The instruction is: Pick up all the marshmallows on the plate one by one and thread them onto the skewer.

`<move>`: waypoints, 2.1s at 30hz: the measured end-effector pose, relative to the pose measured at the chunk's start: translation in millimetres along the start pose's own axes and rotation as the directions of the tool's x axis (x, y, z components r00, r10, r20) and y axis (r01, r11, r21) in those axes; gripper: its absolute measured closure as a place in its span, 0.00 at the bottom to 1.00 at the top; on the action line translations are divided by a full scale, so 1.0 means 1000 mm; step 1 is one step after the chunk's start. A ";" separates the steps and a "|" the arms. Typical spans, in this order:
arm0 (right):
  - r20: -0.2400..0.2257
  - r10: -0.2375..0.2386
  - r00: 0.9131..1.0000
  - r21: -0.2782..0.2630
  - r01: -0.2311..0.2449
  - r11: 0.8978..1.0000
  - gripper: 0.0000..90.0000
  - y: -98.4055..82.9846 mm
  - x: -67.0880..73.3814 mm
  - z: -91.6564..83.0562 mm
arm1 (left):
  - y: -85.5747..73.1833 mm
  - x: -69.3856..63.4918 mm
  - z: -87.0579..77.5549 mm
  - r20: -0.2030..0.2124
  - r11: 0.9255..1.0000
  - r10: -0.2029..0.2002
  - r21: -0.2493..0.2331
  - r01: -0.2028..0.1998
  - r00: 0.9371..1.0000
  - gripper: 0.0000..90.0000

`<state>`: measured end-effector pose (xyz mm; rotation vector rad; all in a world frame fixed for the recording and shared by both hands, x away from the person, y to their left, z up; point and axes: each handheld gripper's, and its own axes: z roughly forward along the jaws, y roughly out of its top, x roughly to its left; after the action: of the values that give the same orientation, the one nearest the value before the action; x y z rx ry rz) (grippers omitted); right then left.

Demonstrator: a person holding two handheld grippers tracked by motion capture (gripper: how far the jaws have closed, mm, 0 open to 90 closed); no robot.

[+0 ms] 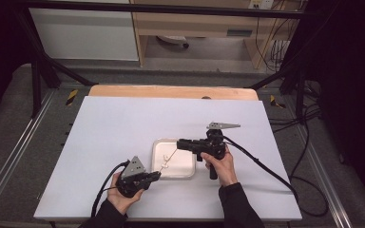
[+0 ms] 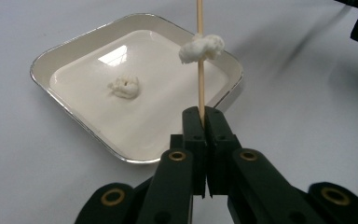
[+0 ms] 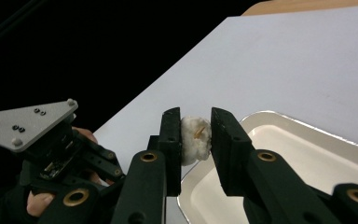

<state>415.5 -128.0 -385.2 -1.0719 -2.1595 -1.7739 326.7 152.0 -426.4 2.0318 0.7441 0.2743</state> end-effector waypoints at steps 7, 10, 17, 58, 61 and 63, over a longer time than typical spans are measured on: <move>-0.019 0.005 1.000 0.042 -0.004 0.999 0.83 -0.017 0.001 0.016 | 0.000 0.000 0.001 -0.012 1.000 -0.007 0.010 0.007 1.000 0.98; -0.016 0.006 1.000 0.047 -0.005 0.999 0.83 -0.021 0.002 0.018 | 0.000 0.000 0.002 -0.013 1.000 -0.012 0.012 0.012 1.000 0.98; -0.017 -0.004 1.000 0.068 0.005 0.998 0.82 -0.031 0.005 0.024 | -0.001 -0.001 0.005 -0.010 1.000 -0.019 0.019 0.019 1.000 0.98; 0.256 -0.280 0.925 0.206 0.230 0.951 0.05 -0.034 0.001 -0.006 | -0.002 0.018 -0.013 -0.037 0.999 -0.037 0.037 0.038 0.999 0.98; 0.277 -0.272 0.922 0.212 0.218 0.953 0.03 -0.033 0.000 -0.006 | -0.004 0.021 -0.017 -0.038 0.998 -0.037 0.040 0.039 0.999 0.98; 0.283 -0.272 0.920 0.218 0.214 0.952 0.02 -0.033 0.000 -0.004 | -0.005 0.024 -0.019 -0.038 0.998 -0.042 0.041 0.044 0.998 0.98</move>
<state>394.1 -133.4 -409.7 -1.1424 -2.6924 -1.5371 334.8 181.7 -422.3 2.0523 0.8218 0.2746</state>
